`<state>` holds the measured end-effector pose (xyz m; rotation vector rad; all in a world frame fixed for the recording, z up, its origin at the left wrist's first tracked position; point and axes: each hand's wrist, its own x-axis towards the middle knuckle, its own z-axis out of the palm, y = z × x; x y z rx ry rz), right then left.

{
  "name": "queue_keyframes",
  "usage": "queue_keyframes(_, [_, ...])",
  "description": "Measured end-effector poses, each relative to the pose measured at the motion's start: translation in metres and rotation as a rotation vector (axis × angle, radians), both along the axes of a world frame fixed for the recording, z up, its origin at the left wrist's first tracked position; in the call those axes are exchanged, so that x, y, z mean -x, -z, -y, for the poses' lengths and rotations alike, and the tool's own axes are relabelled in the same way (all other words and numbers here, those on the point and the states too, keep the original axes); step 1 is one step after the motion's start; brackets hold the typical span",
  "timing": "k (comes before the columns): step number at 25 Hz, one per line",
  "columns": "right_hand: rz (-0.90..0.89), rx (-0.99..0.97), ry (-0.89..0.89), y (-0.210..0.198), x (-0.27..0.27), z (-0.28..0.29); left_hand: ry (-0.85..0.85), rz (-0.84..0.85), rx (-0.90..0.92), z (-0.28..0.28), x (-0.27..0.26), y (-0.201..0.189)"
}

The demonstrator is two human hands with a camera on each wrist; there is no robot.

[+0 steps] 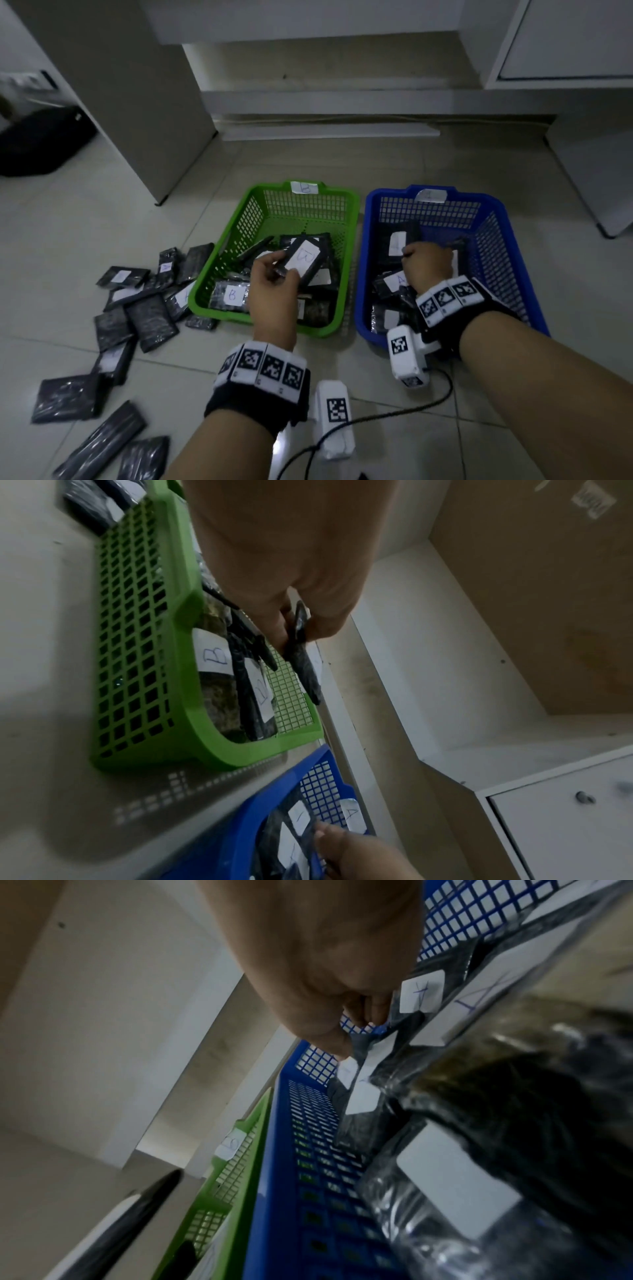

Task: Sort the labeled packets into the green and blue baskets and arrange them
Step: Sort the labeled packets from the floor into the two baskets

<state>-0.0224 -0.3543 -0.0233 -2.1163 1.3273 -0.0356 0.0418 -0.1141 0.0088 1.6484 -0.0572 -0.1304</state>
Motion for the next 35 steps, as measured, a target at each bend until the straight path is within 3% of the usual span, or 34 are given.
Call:
queue_keyframes(5, [0.360,0.013,-0.145,-0.022,0.035,-0.056,0.051,0.135,-0.288,0.031,-0.038,-0.001])
queue_keyframes(7, [0.371,-0.036,-0.201,-0.027,0.042,-0.080,0.090,0.146,-0.411,0.042,-0.053,0.000])
queue_keyframes(10, [0.335,-0.123,-0.227,-0.026,0.048,-0.102,0.324,0.196,-0.705,0.052,-0.072,0.006])
queue_keyframes(13, [0.252,-0.062,-0.309,-0.023,0.051,-0.105,0.502,0.169,-0.895,0.053,-0.079,0.008])
queue_keyframes(19, [0.235,0.001,-0.363,-0.020,0.048,-0.106,0.418,0.336,-0.692,0.029,-0.063,-0.002])
queue_keyframes(24, [0.248,0.102,-0.432,-0.017,0.056,-0.111,0.317,0.452,-0.490,-0.018,-0.014,-0.007])
queue_keyframes(27, [0.207,0.247,-0.555,-0.014,0.077,-0.117,0.298,0.393,-0.448,-0.042,0.036,-0.001])
queue_keyframes(31, [0.457,0.422,-0.659,-0.006,0.122,-0.129,0.375,0.218,-0.471,-0.065,0.097,0.011])
queue_keyframes(35, [0.464,0.383,-0.720,0.007,0.169,-0.138,0.549,0.172,-0.572,-0.085,0.136,0.019])
